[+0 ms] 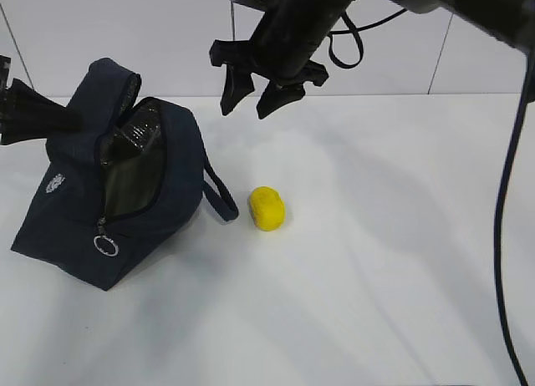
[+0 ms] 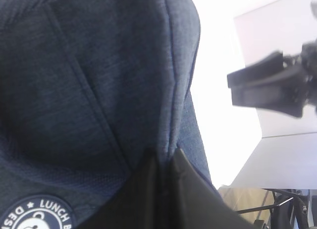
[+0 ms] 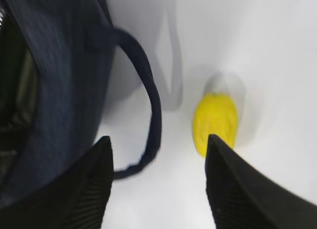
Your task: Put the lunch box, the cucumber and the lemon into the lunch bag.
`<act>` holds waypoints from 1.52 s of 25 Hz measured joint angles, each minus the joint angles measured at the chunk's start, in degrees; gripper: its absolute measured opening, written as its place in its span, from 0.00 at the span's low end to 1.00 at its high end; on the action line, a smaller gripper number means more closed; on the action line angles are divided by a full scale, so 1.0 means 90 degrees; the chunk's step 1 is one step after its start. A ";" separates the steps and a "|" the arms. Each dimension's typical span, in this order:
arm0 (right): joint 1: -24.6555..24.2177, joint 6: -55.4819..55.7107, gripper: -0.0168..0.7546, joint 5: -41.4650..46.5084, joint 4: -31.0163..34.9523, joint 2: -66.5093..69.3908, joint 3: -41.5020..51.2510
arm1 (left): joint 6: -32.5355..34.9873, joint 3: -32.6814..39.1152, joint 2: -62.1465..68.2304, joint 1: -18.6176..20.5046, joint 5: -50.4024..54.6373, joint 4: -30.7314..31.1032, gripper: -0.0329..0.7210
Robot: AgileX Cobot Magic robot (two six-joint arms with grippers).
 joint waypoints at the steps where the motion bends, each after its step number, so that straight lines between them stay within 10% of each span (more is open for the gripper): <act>1: -0.0010 0.0000 0.59 0.0000 -0.0046 -0.0153 0.0228 | 0.0000 0.0000 0.0000 0.0000 0.0000 0.0000 0.06; 12: -0.0010 -0.0013 0.59 0.0000 -0.0740 -0.1145 0.2359 | 0.0000 0.0000 0.0000 0.0000 0.0000 0.0000 0.06; 38: -0.0010 -0.0013 0.59 -0.0401 -0.0719 -0.0785 0.2449 | -0.0015 0.0000 0.0000 0.0000 0.0008 -0.0055 0.06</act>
